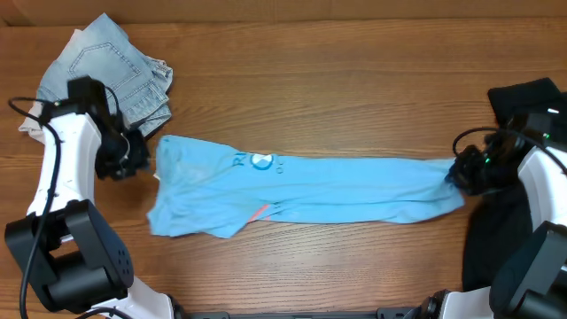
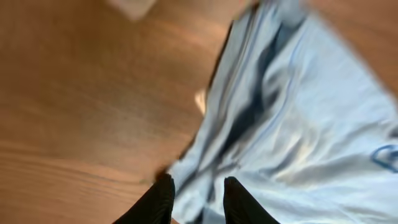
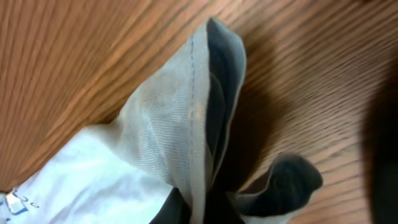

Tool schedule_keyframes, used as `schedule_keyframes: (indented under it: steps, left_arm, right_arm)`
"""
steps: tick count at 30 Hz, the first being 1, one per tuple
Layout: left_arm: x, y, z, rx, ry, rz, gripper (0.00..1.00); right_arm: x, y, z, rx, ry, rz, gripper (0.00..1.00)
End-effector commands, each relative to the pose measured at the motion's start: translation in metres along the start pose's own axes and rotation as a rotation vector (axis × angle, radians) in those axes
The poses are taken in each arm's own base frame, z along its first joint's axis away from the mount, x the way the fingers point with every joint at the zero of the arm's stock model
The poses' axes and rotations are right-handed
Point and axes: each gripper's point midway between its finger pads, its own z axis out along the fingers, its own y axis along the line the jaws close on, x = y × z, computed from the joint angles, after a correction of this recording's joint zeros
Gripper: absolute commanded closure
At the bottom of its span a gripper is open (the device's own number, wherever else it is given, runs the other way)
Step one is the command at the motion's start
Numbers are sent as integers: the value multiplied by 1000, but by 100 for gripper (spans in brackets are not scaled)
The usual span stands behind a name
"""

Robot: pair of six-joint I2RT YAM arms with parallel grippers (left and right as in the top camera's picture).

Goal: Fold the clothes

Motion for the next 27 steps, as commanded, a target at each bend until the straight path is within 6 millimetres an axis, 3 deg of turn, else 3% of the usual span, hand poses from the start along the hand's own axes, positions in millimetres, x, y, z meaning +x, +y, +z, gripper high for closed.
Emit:
schedule_keyframes:
  steps: [1, 6, 11, 14, 20, 27]
  left_arm:
    - [-10, -20, -12, 76, -30, 52, 69]
    - [-11, -27, -13, 101, -36, 61, 69]
    - [-9, -35, -12, 102, -33, 85, 68]
    - [-7, -40, -12, 102, -32, 100, 67]
    - [-7, -44, -11, 101, -34, 114, 65]
    - [-7, -44, -11, 101, -34, 114, 64]
  right_arm:
    - [7, 11, -5, 33, -2, -38, 96]
    - [37, 48, 8, 42, 59, -152, 96]
    - [72, 97, 24, 31, 80, -264, 96]
    - [89, 111, 31, 70, 66, -263, 65]
    - [96, 115, 32, 104, 45, -244, 61]
    - [63, 90, 22, 113, -2, -163, 67]
